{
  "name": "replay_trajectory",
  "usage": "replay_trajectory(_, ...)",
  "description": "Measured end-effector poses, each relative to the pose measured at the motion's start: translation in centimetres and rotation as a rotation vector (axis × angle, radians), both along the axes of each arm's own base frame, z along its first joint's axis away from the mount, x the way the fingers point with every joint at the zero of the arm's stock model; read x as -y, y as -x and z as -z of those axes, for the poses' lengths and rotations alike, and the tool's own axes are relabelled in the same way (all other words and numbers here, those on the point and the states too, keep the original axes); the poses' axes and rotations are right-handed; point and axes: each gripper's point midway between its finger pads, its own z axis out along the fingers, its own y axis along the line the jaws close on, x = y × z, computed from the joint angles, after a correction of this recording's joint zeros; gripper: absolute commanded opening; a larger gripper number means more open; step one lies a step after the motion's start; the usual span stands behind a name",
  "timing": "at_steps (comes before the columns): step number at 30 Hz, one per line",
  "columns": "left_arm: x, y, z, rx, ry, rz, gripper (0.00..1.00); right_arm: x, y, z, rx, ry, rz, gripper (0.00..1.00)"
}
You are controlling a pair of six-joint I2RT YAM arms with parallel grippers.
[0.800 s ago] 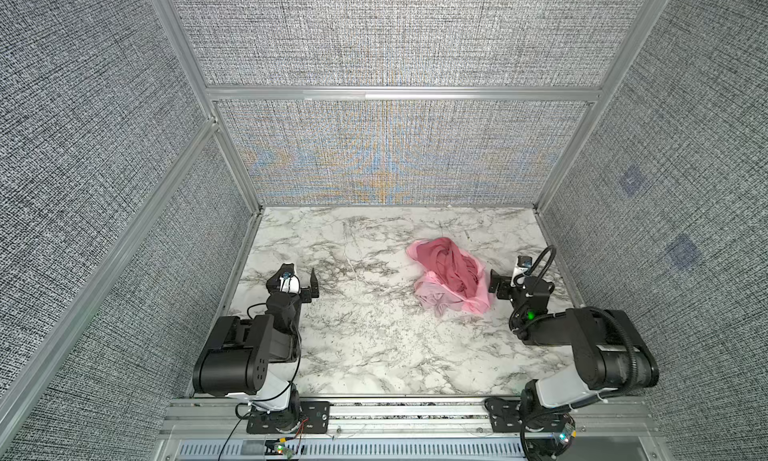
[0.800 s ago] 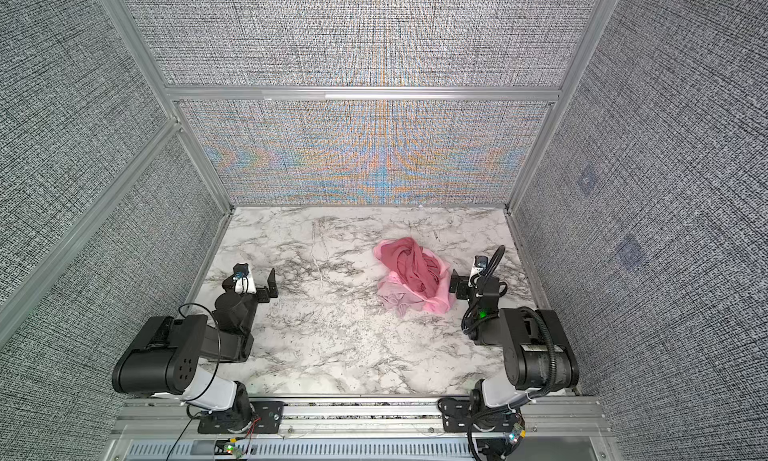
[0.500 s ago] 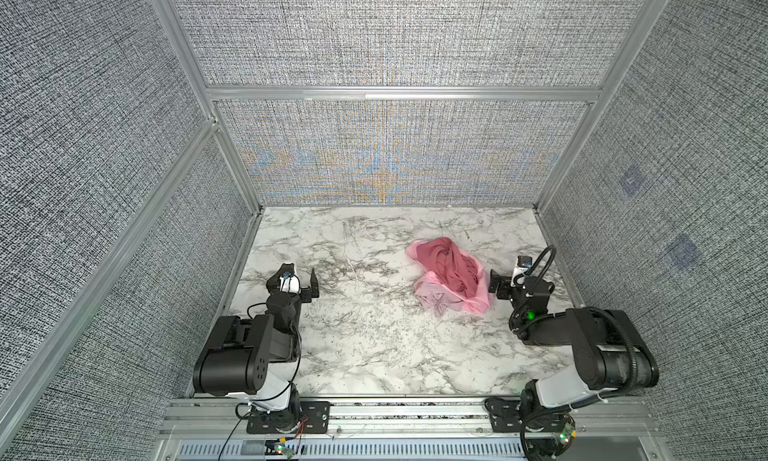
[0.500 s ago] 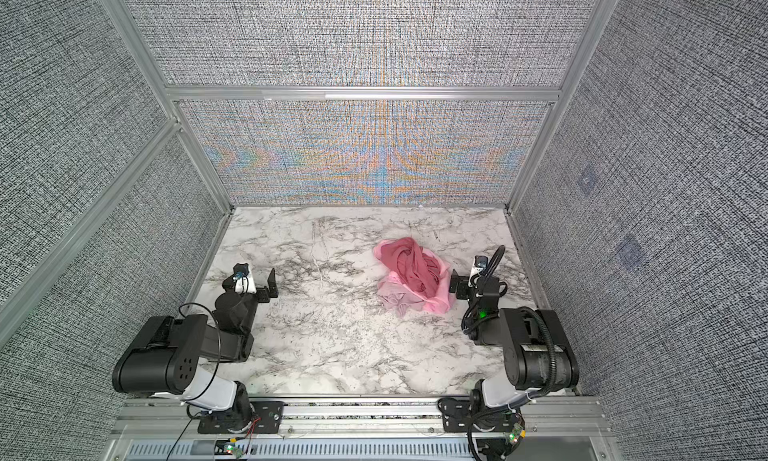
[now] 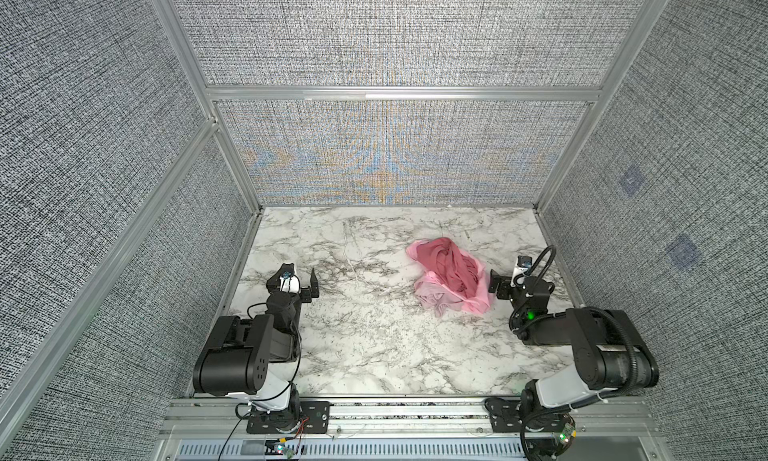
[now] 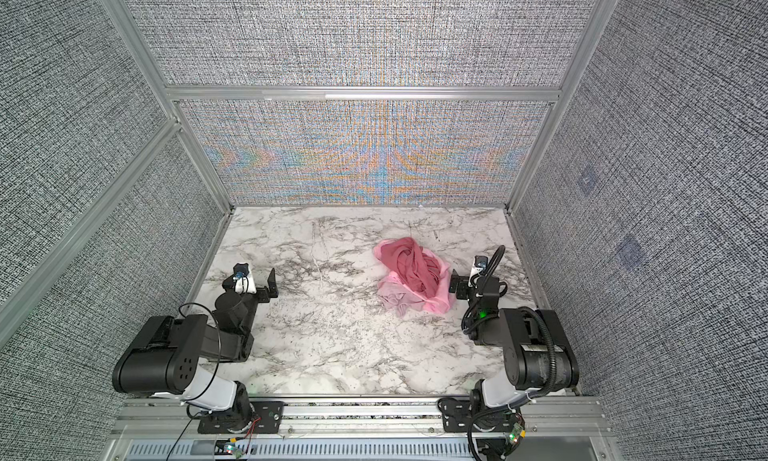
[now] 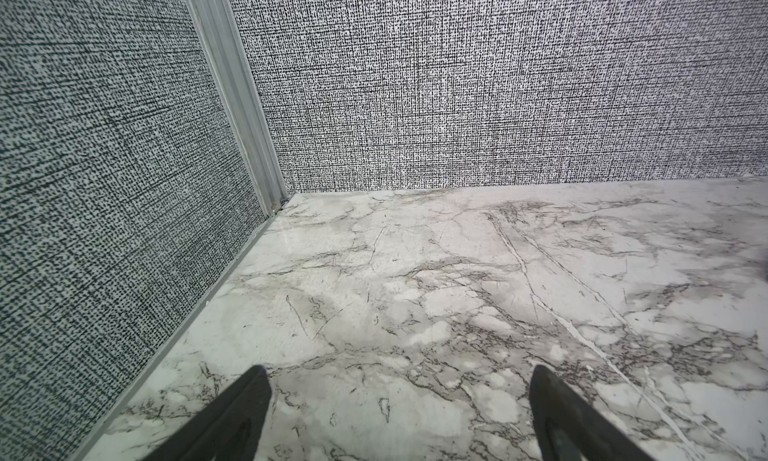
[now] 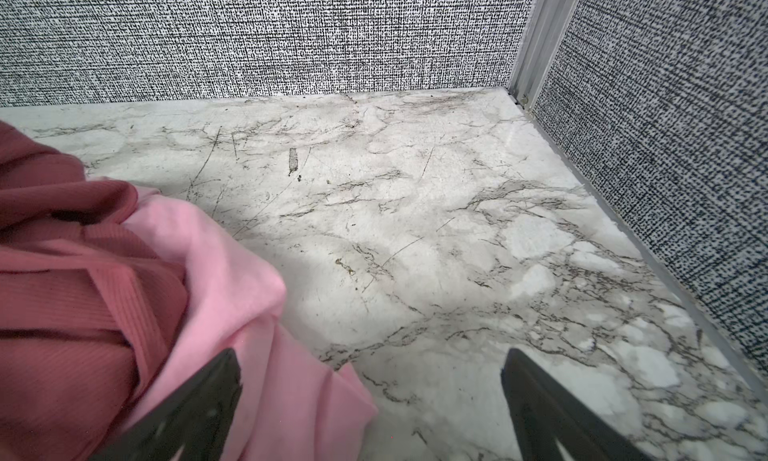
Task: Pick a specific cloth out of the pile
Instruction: 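Reach the right gripper toward the pink cloth pile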
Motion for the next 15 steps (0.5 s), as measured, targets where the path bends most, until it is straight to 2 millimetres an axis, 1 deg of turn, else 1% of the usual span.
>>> replay_trajectory(7,0.0,0.0,0.2,-0.006,0.0,0.0,0.99,0.1,0.0,0.0,0.0,-0.002,0.0,0.99)
replay_trajectory(8,0.0,0.0,0.2,-0.007,0.0,0.0,0.97,0.1,0.0,0.0,0.0,-0.002,0.002,0.99)
replay_trajectory(10,0.0,0.0,0.0,-0.006,0.0,0.0,0.86,0.1,0.1,-0.4,0.005,-0.001,0.002,0.99)
replay_trajectory(11,0.0,0.1,-0.4,-0.001,0.0,-0.001,0.83,0.1,0.1,-1.1,0.015,0.001,0.003,0.98)
replay_trajectory(12,-0.1,0.1,-1.3,0.014,0.0,-0.004,0.81,-0.1,0.0,-2.2,0.025,0.004,0.003,0.97)
replay_trajectory(13,-0.2,0.1,-2.3,0.036,0.0,-0.009,0.8,0.0,-0.3,-4.0,0.051,0.01,0.014,0.93)
replay_trajectory(15,-0.5,0.0,-5.9,0.102,0.006,-0.034,0.78,-0.2,-1.1,-9.0,0.12,0.018,0.03,0.89)
